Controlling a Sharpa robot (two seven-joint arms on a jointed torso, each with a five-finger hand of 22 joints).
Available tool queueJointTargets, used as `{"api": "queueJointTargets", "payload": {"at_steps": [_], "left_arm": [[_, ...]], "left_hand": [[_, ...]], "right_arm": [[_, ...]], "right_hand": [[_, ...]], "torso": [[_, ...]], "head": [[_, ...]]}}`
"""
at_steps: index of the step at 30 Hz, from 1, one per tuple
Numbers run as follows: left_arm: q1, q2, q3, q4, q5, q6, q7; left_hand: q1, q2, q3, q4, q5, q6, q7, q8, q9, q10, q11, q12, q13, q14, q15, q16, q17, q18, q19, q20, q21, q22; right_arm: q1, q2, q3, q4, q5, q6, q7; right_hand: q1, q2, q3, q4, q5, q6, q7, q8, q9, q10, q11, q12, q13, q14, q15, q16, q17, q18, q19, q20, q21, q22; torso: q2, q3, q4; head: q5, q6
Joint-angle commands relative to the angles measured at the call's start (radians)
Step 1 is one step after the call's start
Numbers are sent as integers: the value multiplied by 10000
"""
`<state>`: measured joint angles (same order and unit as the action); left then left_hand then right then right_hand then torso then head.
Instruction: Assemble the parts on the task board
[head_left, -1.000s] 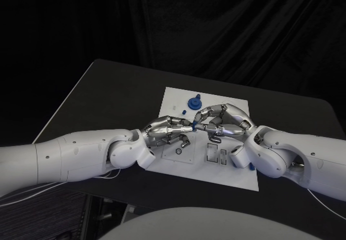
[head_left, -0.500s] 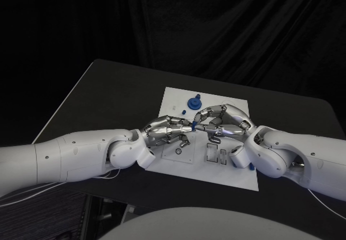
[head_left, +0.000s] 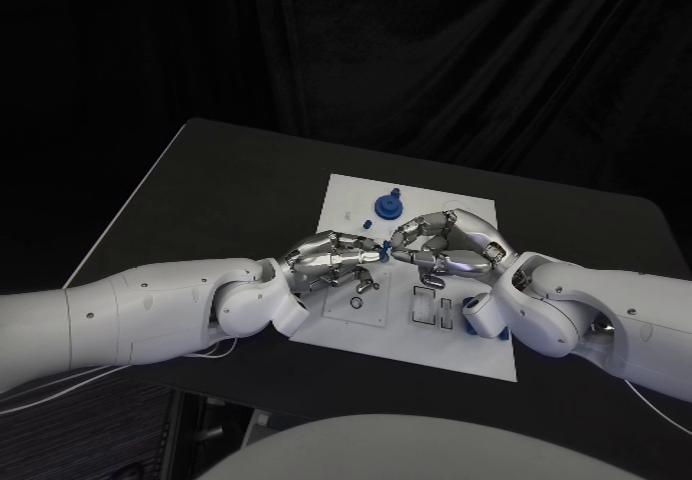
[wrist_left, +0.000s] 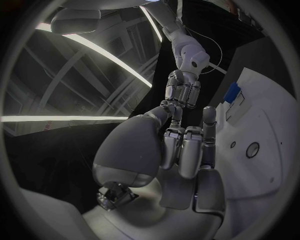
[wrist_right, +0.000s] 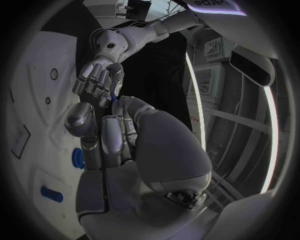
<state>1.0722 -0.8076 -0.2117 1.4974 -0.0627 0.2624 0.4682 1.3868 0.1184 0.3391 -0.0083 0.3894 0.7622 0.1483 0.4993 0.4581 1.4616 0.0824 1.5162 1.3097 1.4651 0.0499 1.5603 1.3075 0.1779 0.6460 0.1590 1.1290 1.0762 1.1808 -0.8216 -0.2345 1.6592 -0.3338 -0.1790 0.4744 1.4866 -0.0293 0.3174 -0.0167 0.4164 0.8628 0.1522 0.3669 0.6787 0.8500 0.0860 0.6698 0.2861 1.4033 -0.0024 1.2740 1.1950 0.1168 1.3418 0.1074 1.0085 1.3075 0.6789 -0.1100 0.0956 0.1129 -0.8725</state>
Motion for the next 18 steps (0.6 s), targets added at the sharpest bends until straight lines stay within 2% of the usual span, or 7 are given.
{"api": "queueJointTargets", "payload": {"at_steps": [1,11,18], "left_arm": [[-10,2,10,62,64,-468,-252],[-11,-39,10,149,64,-1097,-694],[-12,-53,10,182,64,-1261,-938]], "left_hand": [[1,-106,116,-16,-3,-65,-15,224,1575,266,-24,61,2007,411,-64,20,2049,-65,-6,-3,35,-18],[-38,-133,329,1,-47,-188,-3,287,1887,373,-22,124,2089,385,-78,12,2013,-16,-92,-10,27,-134],[-73,-175,457,2,6,-245,-1,331,2063,413,-24,146,2121,376,-87,6,1996,6,-118,-18,20,-204]], "right_arm": [[-13,-27,0,55,-410,-243,-11],[-12,-83,0,101,-967,-745,60],[-12,-140,0,140,-1495,-1369,143]], "right_hand": [[-48,-35,-76,1,-81,-77,-18,-11,-22,-98,-16,32,7,20,84,3,19,-27,-66,-10,-12,1108],[-64,-43,-175,35,-304,-145,-12,2,-110,-202,5,76,10,13,106,23,26,-22,-89,20,-5,1101],[-86,-74,-249,74,-448,-269,8,-24,-212,-345,42,80,-4,4,136,40,34,-17,-117,49,-13,1090]], "torso": [[-1,3,3],[0,-8,-8],[-3,-4,7]], "head": [[-15,-2],[-24,-2],[-57,-2]]}}
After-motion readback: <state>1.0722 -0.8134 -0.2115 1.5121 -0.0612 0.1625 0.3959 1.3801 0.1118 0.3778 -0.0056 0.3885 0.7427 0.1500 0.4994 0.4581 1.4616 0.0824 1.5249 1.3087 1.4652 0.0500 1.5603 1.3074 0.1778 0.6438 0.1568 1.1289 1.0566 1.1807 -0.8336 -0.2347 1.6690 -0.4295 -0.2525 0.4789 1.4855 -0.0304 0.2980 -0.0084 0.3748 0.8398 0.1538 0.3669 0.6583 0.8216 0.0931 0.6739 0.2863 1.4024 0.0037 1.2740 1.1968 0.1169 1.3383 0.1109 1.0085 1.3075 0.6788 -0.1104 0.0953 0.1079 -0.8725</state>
